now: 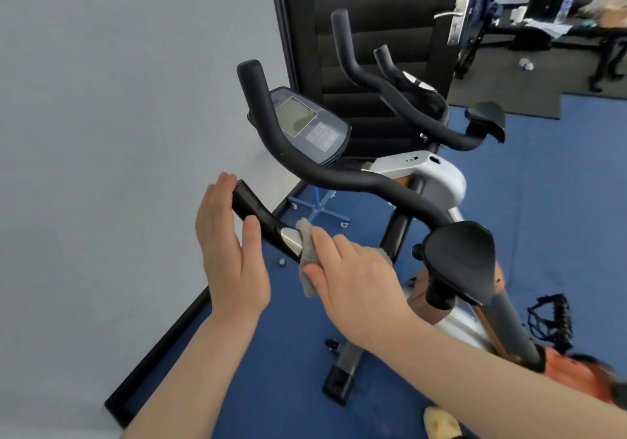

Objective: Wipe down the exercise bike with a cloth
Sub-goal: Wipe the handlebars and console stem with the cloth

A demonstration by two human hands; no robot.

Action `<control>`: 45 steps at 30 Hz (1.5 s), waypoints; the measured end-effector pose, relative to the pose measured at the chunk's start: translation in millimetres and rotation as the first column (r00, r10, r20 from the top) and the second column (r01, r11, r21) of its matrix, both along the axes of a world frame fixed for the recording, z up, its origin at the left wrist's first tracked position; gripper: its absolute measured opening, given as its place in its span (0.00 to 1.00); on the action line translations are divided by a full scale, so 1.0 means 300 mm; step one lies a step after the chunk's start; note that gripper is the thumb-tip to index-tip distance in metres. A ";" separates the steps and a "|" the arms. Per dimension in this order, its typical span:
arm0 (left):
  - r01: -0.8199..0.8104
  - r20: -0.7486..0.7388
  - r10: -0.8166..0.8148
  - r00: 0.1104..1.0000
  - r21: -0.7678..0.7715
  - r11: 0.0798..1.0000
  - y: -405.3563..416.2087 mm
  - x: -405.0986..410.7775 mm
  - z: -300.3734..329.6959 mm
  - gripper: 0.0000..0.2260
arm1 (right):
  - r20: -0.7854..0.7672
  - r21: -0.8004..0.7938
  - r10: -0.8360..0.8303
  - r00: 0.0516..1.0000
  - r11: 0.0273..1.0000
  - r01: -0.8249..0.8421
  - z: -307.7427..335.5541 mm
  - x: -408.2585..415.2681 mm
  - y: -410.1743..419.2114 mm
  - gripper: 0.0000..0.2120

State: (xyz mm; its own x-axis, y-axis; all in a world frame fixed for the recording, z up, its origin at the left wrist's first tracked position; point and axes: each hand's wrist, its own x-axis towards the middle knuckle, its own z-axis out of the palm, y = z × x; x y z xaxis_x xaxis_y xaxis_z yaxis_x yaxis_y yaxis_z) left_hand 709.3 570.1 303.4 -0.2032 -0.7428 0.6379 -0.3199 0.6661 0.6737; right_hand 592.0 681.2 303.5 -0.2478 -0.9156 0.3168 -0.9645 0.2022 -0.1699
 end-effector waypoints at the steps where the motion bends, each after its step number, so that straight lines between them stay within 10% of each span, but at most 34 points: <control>1: -0.030 0.044 0.031 0.999 -0.026 0.999 0.009 -0.005 -0.007 0.23 | -0.002 -0.008 0.034 0.999 0.999 -0.034 -0.008 -0.021 0.024 0.26; 9: 0.056 0.387 0.001 0.922 -0.136 0.989 0.128 -0.057 -0.088 0.21 | 0.261 -0.073 -0.037 0.965 0.996 0.058 -0.047 -0.084 0.083 0.22; 18: 0.051 0.394 -0.014 0.919 -0.085 0.995 0.145 -0.050 -0.075 0.18 | 0.460 -0.152 -0.017 0.888 0.984 0.097 -0.094 -0.019 0.116 0.26; 30: 0.078 0.353 -0.052 0.934 -0.061 0.995 0.149 -0.050 -0.078 0.18 | 0.880 -0.086 -0.127 0.457 0.905 0.417 -0.079 -0.027 0.031 0.36; 40: 0.100 0.311 -0.075 0.947 -0.065 0.993 0.137 -0.058 -0.094 0.17 | 0.680 -0.187 -0.118 0.724 0.926 0.327 -0.112 -0.026 0.058 0.27; 45: 0.114 0.324 -0.079 0.943 -0.089 0.990 0.132 -0.048 -0.093 0.17 | 0.713 -0.375 -0.026 0.701 0.830 0.412 -0.127 0.120 0.058 0.14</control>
State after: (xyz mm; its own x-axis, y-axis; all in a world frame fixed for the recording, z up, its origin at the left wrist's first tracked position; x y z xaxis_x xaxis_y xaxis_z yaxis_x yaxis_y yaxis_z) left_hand 695.0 609.5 275.5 -0.4761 -0.6419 0.6010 -0.4369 0.7658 0.4718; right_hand 627.9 698.6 265.5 -0.7355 -0.5774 0.3545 -0.4935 0.0980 -0.8642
